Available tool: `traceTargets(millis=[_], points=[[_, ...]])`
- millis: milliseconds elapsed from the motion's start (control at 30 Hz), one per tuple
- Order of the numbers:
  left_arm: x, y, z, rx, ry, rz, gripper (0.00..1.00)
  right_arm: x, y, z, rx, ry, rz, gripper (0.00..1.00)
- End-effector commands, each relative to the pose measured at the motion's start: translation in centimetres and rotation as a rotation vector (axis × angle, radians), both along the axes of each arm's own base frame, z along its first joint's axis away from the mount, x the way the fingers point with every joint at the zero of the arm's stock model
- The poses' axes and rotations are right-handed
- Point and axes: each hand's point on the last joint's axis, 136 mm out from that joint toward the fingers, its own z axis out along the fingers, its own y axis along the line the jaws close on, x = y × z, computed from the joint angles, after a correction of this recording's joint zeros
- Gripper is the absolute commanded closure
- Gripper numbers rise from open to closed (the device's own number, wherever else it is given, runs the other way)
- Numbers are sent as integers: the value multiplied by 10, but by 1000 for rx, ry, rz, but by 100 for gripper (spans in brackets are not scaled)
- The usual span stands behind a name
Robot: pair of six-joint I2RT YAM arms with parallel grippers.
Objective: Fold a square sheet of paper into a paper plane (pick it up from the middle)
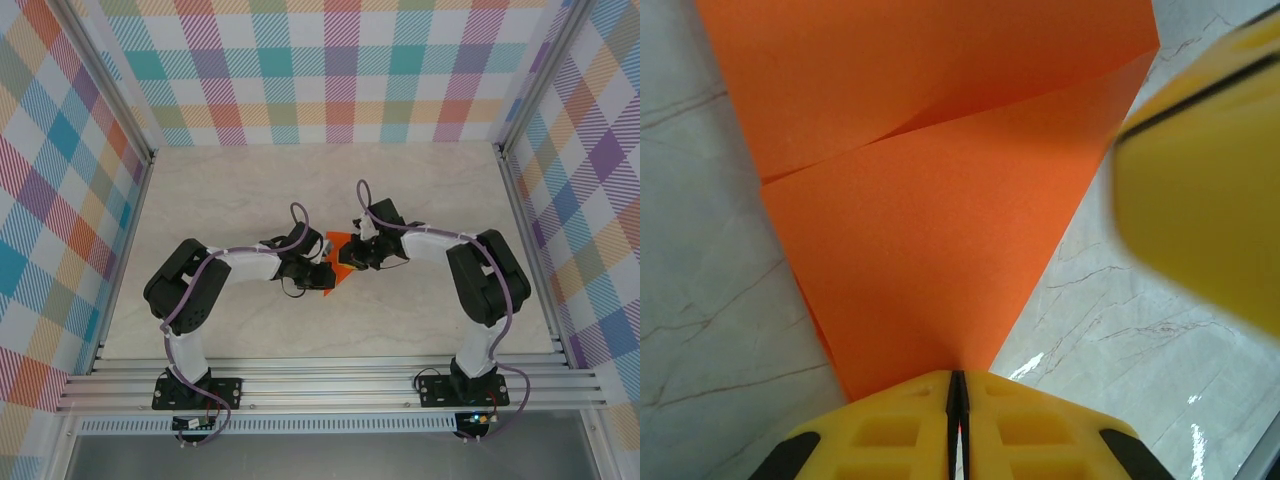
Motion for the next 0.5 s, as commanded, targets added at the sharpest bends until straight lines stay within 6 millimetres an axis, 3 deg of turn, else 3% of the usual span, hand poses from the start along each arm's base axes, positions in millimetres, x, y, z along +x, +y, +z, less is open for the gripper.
traceTargets(millis=[0, 233, 467], points=[[-1, 6, -11, 18, 18, 2, 88, 6, 11, -9, 5, 18, 22, 88], [-3, 2, 8, -28, -4, -24, 79, 8, -12, -53, -174, 59, -26, 91], [-4, -19, 37, -150, -25, -96, 72, 3, -16, -61, -193, 70, -20, 92]])
